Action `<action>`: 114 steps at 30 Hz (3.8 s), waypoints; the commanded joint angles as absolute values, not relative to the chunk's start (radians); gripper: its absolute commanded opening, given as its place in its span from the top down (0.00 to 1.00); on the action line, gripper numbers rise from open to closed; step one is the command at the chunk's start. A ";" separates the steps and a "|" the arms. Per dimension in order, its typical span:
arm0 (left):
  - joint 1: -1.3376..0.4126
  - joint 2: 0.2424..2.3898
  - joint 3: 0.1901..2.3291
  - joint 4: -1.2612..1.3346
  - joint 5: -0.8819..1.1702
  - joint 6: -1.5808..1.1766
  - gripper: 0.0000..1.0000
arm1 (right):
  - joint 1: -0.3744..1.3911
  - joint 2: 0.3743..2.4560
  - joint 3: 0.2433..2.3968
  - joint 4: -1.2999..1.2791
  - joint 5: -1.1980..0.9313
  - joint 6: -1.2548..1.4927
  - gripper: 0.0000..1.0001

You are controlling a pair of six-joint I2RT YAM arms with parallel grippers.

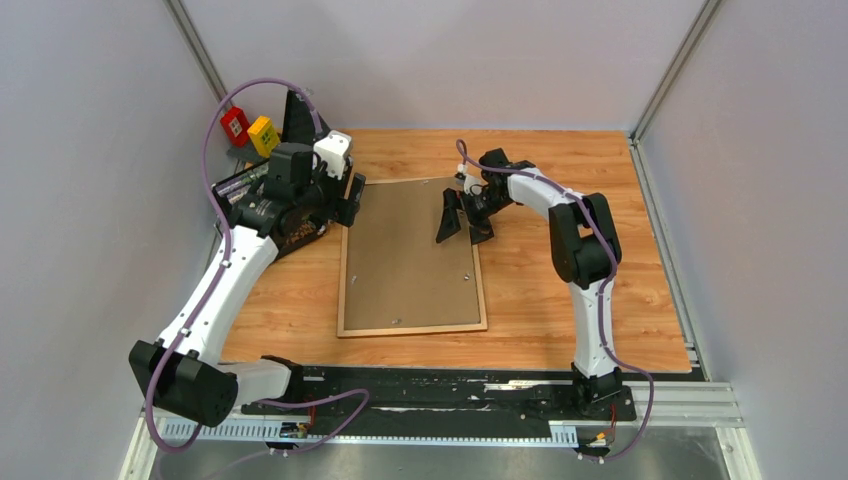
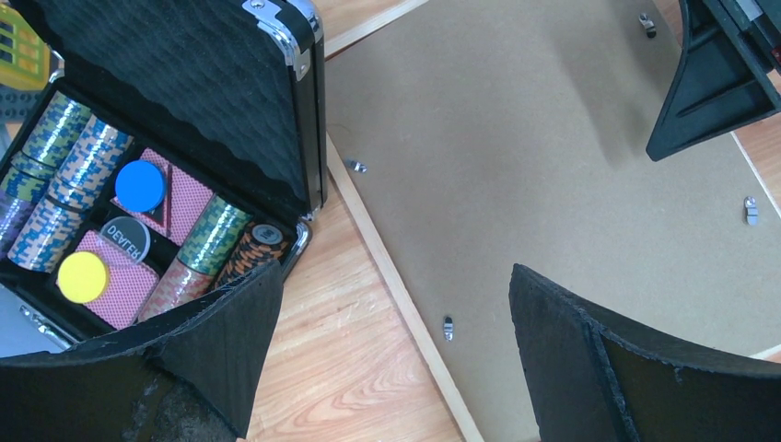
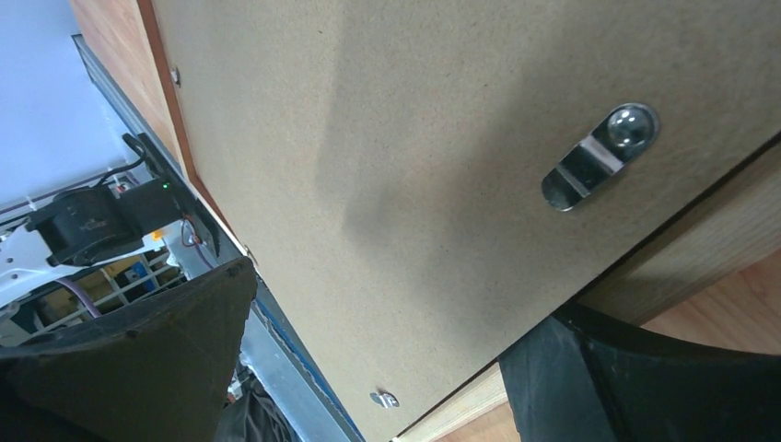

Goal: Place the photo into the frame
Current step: Place the photo frame item in the photo frame, then move the photo frame to the center of the board.

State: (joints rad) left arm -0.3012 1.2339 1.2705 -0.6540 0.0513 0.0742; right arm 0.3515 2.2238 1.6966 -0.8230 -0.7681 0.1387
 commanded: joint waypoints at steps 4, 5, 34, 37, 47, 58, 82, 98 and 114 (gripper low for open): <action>-0.298 1.203 1.275 -0.621 0.060 0.092 0.00 | 0.358 2.188 1.712 -0.926 -0.647 0.078 0.00; -0.298 1.203 1.275 -0.621 0.060 0.092 0.00 | 0.358 2.185 1.713 -0.927 -0.648 0.077 0.00; -0.297 1.203 1.270 -0.619 0.049 0.097 0.00 | 0.357 2.121 1.722 -0.985 -0.646 0.046 0.00; -0.297 1.204 1.264 -0.613 0.043 0.104 0.00 | 0.356 2.127 1.733 -1.003 -0.643 0.039 0.00; -0.298 1.202 1.254 -0.606 0.039 0.110 0.00 | 0.349 2.119 1.749 -1.040 -0.620 0.020 0.00; -0.298 1.204 1.247 -0.602 0.045 0.106 0.00 | 0.327 2.079 1.751 -1.070 -0.580 0.005 0.00; -0.298 1.120 1.077 -0.576 0.062 0.154 0.00 | 0.304 2.039 1.567 -0.731 -0.370 0.006 0.32; -0.298 1.123 0.975 -0.563 0.055 0.223 0.00 | 0.301 2.108 1.508 -0.667 -0.365 0.015 0.82; -0.343 1.255 1.027 -0.546 0.061 0.255 0.00 | 0.126 1.973 1.343 -0.666 -0.380 -0.054 1.00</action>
